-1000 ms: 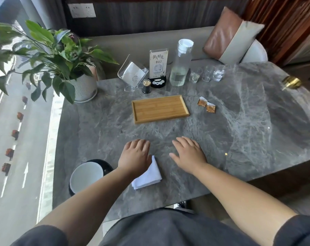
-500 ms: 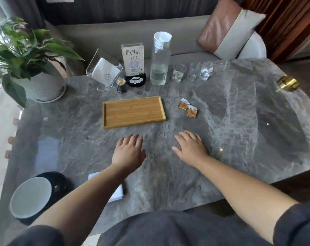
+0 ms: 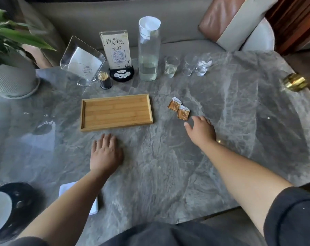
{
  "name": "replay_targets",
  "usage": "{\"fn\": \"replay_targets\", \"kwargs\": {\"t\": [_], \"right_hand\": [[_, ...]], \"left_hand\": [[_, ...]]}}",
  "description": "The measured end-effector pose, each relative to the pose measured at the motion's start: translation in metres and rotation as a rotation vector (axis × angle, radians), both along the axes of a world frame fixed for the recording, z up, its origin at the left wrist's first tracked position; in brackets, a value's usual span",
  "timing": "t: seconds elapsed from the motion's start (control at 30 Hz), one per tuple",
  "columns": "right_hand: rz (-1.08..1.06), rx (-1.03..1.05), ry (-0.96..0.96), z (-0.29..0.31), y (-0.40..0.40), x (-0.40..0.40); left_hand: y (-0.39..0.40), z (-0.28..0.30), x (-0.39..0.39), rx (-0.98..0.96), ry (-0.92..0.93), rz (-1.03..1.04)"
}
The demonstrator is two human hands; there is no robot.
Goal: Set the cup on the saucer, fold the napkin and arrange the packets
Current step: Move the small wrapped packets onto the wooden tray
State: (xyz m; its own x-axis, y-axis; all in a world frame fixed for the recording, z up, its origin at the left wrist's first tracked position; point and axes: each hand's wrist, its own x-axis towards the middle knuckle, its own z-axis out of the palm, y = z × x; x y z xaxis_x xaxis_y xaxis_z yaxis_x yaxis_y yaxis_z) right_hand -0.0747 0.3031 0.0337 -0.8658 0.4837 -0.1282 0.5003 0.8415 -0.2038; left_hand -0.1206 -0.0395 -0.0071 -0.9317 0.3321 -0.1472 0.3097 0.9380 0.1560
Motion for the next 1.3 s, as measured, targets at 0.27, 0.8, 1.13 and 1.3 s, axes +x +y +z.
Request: {"fn": "replay_targets", "kwargs": {"t": [0.27,0.8,1.13,1.3], "right_hand": [[-0.325,-0.169,0.024,-0.020,0.011,-0.065],[-0.793,-0.945,0.220,-0.030,0.021,-0.099],[-0.650,-0.629,0.146,-0.033,0.002,-0.138],[-0.629,-0.605,0.116,-0.036,-0.004,-0.147]], "left_hand": [[-0.004,-0.024,0.002,0.066,0.035,0.091],[-0.005,-0.028,0.001,0.060,0.049,0.096],[-0.006,-0.029,0.001,0.054,0.064,0.092],[-0.006,-0.032,0.000,0.069,0.072,0.092]]}}
